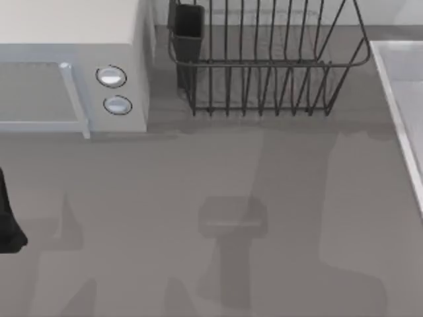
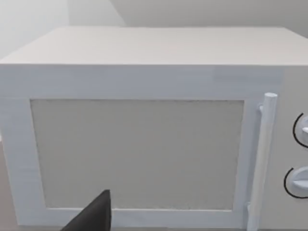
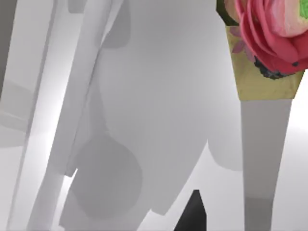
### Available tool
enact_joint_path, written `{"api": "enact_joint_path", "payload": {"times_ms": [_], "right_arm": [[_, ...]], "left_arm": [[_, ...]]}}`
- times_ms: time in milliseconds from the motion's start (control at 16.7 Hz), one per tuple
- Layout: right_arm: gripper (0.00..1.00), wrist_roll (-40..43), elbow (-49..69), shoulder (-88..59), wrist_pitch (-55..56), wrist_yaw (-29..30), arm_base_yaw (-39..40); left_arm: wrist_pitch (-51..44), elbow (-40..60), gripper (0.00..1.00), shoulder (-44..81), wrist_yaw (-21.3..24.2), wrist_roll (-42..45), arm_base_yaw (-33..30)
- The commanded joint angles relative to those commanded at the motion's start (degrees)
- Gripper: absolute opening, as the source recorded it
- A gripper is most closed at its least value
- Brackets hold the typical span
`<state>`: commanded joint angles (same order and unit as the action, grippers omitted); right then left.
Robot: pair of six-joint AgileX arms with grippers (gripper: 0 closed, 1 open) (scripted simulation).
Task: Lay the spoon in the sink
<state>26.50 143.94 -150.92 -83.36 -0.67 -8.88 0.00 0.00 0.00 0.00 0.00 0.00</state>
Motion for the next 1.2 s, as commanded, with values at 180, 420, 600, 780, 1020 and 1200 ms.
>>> {"api": "enact_joint_path", "payload": {"times_ms": [180, 420, 600, 780, 1020, 1200], "right_arm": [[0.00, 0.0, -4.0, 1.6, 3.4, 0.1, 0.1], [0.00, 0.0, -4.1, 1.6, 3.6, 0.1, 0.1], [0.23, 0.0, -4.1, 1.6, 3.6, 0.1, 0.1], [0.45, 0.0, -4.1, 1.6, 3.6, 0.1, 0.1], [0.75, 0.0, -4.1, 1.6, 3.6, 0.1, 0.1], [0.98, 0.0, -4.1, 1.6, 3.6, 0.1, 0.1]], "left_arm": [[0.0, 0.0, 1.00, 0.0, 0.0, 0.0, 0.0], [0.0, 0.0, 1.00, 0.0, 0.0, 0.0, 0.0], [0.0, 0.0, 1.00, 0.0, 0.0, 0.0, 0.0], [0.0, 0.0, 1.00, 0.0, 0.0, 0.0, 0.0], [0.0, 0.0, 1.00, 0.0, 0.0, 0.0, 0.0], [0.0, 0.0, 1.00, 0.0, 0.0, 0.0, 0.0]]}}
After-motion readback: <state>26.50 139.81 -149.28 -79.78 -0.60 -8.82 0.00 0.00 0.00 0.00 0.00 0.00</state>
